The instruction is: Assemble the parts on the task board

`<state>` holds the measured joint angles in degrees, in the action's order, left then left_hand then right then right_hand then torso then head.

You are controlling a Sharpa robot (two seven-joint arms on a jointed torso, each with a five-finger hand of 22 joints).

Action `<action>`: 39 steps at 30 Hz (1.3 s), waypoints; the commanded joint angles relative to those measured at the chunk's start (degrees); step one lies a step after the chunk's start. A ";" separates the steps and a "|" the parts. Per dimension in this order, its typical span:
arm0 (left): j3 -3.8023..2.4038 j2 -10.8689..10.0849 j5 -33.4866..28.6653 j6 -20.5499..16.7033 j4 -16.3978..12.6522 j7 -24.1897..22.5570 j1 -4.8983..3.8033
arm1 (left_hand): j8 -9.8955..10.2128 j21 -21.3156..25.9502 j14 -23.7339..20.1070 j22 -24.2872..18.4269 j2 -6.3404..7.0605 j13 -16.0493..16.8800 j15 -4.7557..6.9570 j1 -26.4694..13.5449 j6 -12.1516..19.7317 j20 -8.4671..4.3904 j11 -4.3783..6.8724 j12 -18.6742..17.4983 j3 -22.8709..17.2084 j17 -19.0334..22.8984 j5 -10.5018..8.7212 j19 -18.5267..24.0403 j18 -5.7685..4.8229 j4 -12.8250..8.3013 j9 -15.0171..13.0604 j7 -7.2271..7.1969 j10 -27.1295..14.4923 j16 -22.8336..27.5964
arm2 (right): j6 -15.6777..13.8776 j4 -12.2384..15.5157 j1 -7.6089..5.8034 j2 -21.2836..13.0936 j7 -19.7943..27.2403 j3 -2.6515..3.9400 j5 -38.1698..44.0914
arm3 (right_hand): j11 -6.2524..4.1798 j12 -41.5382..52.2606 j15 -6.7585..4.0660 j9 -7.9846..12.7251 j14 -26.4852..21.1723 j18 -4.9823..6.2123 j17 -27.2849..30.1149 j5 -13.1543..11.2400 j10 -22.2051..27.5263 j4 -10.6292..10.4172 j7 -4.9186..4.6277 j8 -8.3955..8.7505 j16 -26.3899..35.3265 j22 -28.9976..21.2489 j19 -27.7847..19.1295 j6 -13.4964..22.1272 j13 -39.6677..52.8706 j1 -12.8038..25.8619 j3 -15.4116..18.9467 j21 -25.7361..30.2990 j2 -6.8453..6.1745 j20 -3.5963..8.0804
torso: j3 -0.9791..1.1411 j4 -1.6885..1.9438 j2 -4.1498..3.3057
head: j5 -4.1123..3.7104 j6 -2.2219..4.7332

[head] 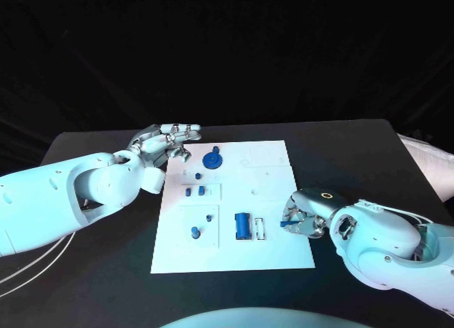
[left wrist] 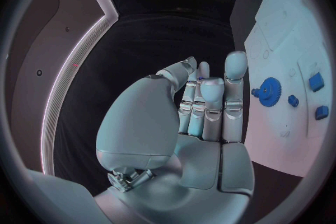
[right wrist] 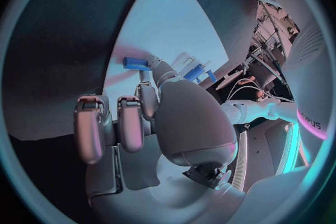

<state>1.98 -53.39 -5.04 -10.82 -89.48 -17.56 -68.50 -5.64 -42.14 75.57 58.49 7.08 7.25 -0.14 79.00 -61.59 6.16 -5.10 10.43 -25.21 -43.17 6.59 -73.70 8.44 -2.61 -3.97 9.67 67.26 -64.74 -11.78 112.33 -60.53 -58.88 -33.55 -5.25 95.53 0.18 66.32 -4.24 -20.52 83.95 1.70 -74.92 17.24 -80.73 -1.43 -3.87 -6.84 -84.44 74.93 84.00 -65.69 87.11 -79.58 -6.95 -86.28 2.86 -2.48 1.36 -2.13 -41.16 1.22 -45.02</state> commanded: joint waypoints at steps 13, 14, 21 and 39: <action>-0.03 0.16 0.16 1.09 -0.25 -0.09 0.03 | -0.22 0.14 -0.43 -0.05 -0.66 0.06 -0.15 -0.04 0.46 -0.16 -0.03 0.27 0.37 0.05 -0.20 0.40 0.60 0.09 0.07 -0.12 -0.36 0.39 | -13.06 -0.05 -0.31 2.14 -1.13 0.11 -21.84 | -1.23 -0.15 -0.31 -2.01 4.25 -0.35 -5.53 0.20 -1.89 -3.93 0.54 -1.01 -0.14 10.75 2.32 -0.79 -12.46 7.23 -13.53 -0.28 -4.57 0.43 | -0.08 0.00 -0.02 | 0.31 -0.21; -0.03 0.16 0.16 1.09 -0.25 -0.09 0.03 | -0.22 0.14 -0.43 -0.05 -0.66 0.06 -0.15 -0.04 0.46 -0.16 -0.03 0.27 0.37 0.05 -0.20 0.40 0.60 0.09 0.07 -0.12 -0.36 0.39 | -12.84 -0.19 -0.32 2.35 -1.18 0.11 -22.55 | -1.26 -0.03 -0.33 -2.10 4.26 -0.35 -5.56 0.82 -1.97 -4.12 0.58 -1.09 -0.15 10.78 2.35 -0.87 -12.37 7.66 -13.61 -0.30 -4.80 0.45 | -0.07 -0.02 -0.02 | 0.33 -0.25; -0.03 0.25 0.16 1.16 -0.32 0.00 0.03 | -0.22 0.14 -0.43 -0.05 -0.66 0.06 -0.15 -0.04 0.46 -0.16 -0.03 0.27 0.37 0.05 -0.20 0.40 0.60 0.09 0.07 -0.12 -0.36 0.39 | -10.86 -1.41 -0.36 4.24 -1.58 0.12 -25.09 | -1.54 0.84 -0.55 -2.80 4.33 -0.37 -5.82 3.80 -2.48 -5.21 0.96 -1.87 -0.29 10.87 2.42 -1.70 -11.72 9.95 -13.03 -0.36 -5.48 0.62 | -0.02 -0.04 -0.04 | 0.36 -0.26; -0.04 0.32 0.16 1.49 -0.42 0.35 0.02 | -0.23 0.38 -0.57 -0.20 -0.69 0.07 -0.16 -0.05 0.53 -0.14 -0.06 0.37 0.47 0.27 -0.19 0.49 0.63 0.05 0.08 -0.10 -0.48 0.46 | -7.78 -2.11 -0.43 6.12 -1.81 0.12 -27.18 | -2.05 4.44 -0.95 -3.59 4.34 -0.35 -5.88 4.64 -3.89 -6.31 1.60 -2.98 -0.31 10.82 2.39 -2.88 -9.33 11.90 -11.96 -0.30 -4.97 0.97 | 0.00 -0.09 -0.03 | 0.54 -0.58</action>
<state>1.98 -53.17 -5.04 -10.61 -89.74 -17.14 -68.48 -5.63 -42.15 75.36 58.33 7.08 7.23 -0.35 79.00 -61.39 5.94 -5.10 10.43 -25.06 -42.94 6.59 -73.49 8.44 -2.45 -3.97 9.48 67.26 -64.35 -20.85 110.06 -61.01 -52.98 -35.17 -5.10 69.09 -0.13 70.66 -4.72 -20.59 84.03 1.70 -74.95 21.65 -81.86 -7.47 -4.27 -6.88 -84.44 74.91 84.00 -66.14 74.94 -68.06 -19.07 -86.27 -2.05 -2.05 1.35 -2.21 -41.18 1.72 -45.55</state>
